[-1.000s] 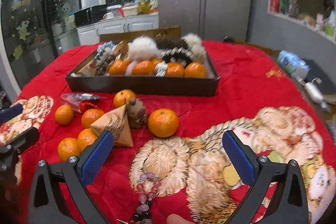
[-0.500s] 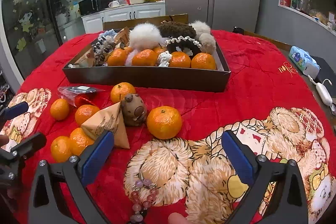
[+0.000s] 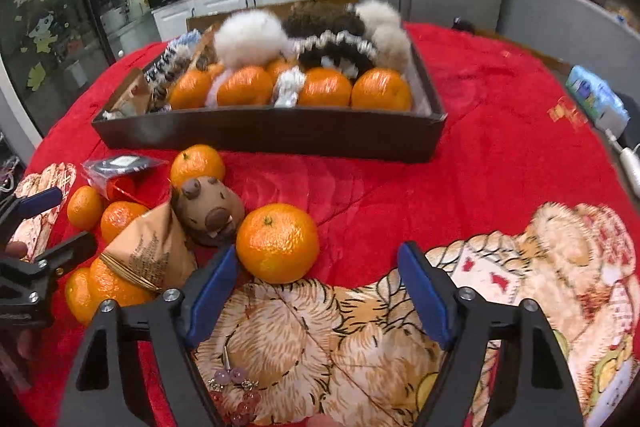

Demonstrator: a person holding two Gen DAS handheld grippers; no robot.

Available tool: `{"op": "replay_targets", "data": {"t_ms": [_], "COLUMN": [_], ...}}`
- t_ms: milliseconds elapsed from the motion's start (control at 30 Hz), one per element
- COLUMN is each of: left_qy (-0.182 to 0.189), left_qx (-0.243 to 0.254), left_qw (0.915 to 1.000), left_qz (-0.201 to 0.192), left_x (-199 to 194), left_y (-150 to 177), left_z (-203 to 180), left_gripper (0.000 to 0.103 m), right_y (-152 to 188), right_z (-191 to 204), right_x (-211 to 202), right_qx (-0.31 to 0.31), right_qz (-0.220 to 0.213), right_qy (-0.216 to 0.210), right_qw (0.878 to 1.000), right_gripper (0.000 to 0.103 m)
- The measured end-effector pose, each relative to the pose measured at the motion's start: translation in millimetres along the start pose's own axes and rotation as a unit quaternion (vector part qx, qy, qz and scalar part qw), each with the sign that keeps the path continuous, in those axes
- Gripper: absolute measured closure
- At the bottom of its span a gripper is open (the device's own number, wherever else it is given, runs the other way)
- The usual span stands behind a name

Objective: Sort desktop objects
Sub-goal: 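Move the left tool toward one loose orange while the right tool approaches another orange, then close the left tool on an orange while the right tool closes on another orange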

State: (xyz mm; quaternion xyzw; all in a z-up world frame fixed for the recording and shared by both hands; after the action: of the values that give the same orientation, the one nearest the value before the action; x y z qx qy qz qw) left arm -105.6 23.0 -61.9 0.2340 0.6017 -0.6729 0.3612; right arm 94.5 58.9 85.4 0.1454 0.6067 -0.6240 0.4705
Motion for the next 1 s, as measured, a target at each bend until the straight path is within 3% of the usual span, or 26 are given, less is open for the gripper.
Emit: {"op": "replay_targets", "data": {"t_ms": [133, 167, 300, 600, 767, 1000], "left_qy": [0.011, -0.015, -0.017, -0.019, -0.017, -0.018], "left_qx": [-0.027, -0.056, -0.055, -0.054, -0.056, -0.069], "left_qw": [0.9993, 0.9979, 0.9979, 0.9979, 0.9979, 0.9973], "left_qz": [0.024, 0.029, 0.03, 0.03, 0.028, 0.017], "left_x": [10, 10, 10, 7, 5, 3], "left_y": [0, 1, 3, 10, 11, 8], "left_z": [9, 11, 12, 17, 21, 21], "left_gripper": [0.0, 0.0, 0.0, 0.0, 0.001, 0.02], "right_y": [-1, -1, 0, -1, -3, -3], "right_z": [2, 3, 6, 7, -4, -18], "right_x": [2, 2, 5, 7, 1, -8], "right_qx": [-0.008, -0.009, -0.017, -0.015, 0.005, 0.035], "right_qz": [0.003, 0.004, 0.013, 0.012, -0.005, -0.028], "right_qy": [-0.003, 0.0, 0.004, 0.004, 0.002, -0.037], "right_qw": [1.0, 1.0, 1.0, 1.0, 1.0, 0.998], "right_gripper": [0.024, 0.023, 0.013, 0.013, 0.034, 0.063]}}
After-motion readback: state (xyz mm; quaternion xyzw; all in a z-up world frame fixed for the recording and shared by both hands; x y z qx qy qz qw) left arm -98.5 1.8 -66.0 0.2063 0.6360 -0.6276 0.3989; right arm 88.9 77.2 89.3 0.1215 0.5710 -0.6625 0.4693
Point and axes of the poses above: each gripper's, at about its wrist camera, not at the fingertips, and x roughly the way its jaws point, z to its left, y to its underside, the point moved 3 cm from there along x, roughly the way its jaws point, and after that the axes turned 12 degrees about -y, right-handed, at the moved point
